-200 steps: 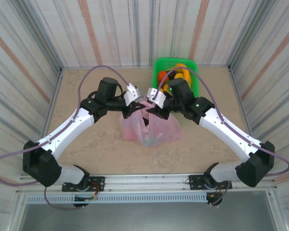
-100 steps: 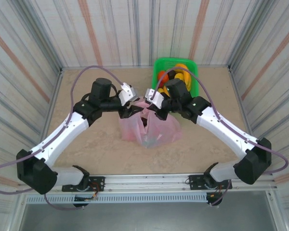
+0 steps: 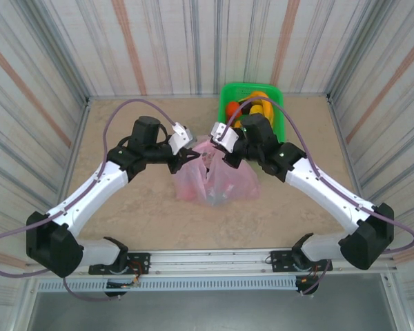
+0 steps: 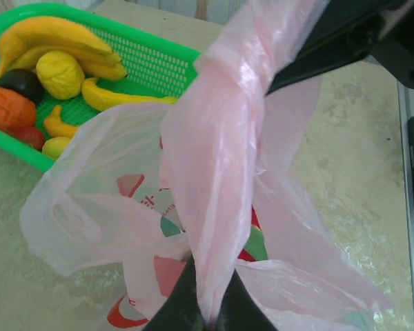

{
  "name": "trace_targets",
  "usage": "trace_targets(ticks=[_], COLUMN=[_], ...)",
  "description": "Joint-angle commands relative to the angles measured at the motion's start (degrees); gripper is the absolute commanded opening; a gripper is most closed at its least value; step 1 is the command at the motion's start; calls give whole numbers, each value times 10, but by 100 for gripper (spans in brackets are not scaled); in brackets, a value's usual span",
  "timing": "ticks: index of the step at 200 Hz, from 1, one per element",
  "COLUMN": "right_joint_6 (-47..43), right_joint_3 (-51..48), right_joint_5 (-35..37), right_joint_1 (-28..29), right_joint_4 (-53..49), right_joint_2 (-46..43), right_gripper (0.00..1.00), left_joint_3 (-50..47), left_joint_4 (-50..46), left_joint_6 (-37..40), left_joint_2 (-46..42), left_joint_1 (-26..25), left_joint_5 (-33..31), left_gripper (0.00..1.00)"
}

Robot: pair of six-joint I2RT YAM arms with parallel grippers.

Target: Place the fake fruits into the plastic bag and tie a complex knot

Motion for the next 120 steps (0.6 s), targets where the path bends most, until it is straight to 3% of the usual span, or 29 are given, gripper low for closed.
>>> trace_targets(ticks=[1,64,95,120], right_joint_6=[-7,20,49,120], right_joint_3=[-14,-68,-71,-111], right_joint_5=[54,68,26,-42], right_joint_1=[1,8,0,-37], right_joint_4=[68,203,217,274], right_joint_2=[-22,-23,-33,-54], right_gripper=[0,0,0,0], left_joint_3=[8,-3,-1,2], left_joint_4=[-6,36,26,40], left_joint_6=[-19,-78,-72,-91], left_joint_2=[-7,-22,-24,-19], left_joint_1=[1,0,1,1], left_joint_5=[35,95,61,95], left_gripper=[2,0,0,0])
